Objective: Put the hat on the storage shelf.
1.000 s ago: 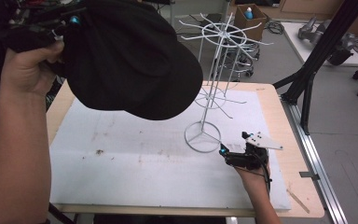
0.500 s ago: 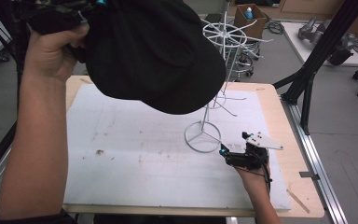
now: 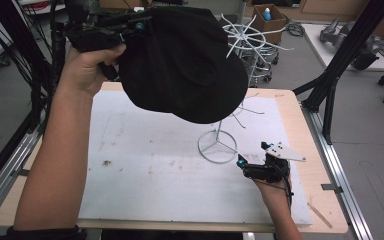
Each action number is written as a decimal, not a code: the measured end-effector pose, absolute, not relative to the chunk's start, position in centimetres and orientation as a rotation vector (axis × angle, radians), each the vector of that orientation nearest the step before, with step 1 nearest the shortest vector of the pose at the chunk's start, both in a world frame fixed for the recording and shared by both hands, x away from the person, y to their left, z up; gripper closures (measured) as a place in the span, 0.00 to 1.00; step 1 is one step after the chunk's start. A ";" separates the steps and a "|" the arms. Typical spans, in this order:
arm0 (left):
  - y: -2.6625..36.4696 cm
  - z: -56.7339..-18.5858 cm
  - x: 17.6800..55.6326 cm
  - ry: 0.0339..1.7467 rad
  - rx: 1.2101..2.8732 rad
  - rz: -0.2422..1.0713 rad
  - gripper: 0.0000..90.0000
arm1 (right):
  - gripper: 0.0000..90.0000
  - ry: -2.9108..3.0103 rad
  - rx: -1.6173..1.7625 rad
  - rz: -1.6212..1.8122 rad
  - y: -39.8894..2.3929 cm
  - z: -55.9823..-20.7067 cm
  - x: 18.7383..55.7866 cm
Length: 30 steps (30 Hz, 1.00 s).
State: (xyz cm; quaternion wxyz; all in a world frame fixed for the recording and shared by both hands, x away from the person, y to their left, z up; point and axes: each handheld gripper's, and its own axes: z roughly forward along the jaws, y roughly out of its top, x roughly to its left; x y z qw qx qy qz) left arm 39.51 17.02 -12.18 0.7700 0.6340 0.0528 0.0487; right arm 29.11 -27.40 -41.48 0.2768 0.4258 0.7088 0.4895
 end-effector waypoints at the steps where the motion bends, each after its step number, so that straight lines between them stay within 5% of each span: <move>1: 17.1 -12.4 39.7 0.130 1.399 0.113 0.77 | 0.03 1.904 1.145 1.315 -27.4 -41.5 29.1; 22: 17.8 -17.9 41.2 0.296 1.555 0.108 0.76 | 0.03 1.927 1.140 1.289 -27.0 -41.6 29.2; 30: 18.6 -18.9 40.7 0.330 1.548 0.114 0.54 | 0.03 1.927 1.133 1.284 -27.0 -41.6 29.2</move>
